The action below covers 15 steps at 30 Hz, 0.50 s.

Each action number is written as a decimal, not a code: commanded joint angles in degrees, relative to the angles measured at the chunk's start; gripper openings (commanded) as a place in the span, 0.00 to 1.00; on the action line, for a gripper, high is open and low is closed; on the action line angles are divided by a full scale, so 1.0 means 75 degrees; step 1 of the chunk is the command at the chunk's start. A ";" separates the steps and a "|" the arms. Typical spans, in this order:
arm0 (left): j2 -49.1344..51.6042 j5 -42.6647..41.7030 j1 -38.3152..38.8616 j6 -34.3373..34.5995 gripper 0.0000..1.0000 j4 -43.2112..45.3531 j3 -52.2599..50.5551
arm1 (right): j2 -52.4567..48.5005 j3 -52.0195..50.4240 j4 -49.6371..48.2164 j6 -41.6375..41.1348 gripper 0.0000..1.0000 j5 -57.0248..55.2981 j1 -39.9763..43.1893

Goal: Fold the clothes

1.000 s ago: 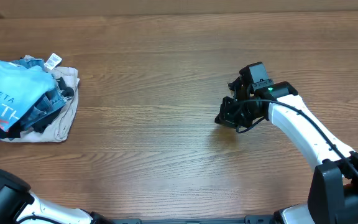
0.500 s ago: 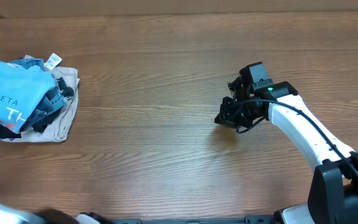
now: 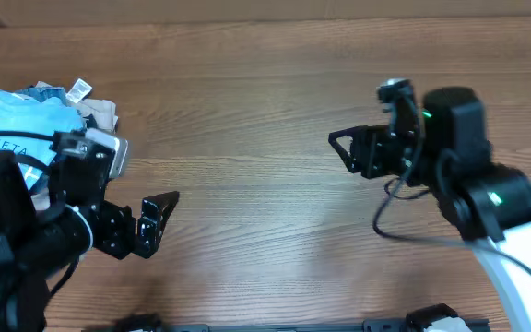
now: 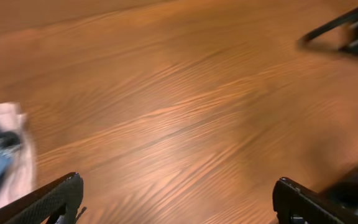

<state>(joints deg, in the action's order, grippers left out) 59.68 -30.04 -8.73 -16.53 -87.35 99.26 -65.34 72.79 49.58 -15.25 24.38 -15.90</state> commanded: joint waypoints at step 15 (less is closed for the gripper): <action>-0.0192 0.2521 0.0498 0.1268 1.00 0.0076 0.0044 | 0.1207 0.0079 0.0391 0.0090 1.00 -0.0455 -0.0169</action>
<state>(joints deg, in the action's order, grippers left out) 58.41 -11.70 -5.32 -7.81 -87.05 99.26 -55.96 73.23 52.05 -14.92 21.58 -16.03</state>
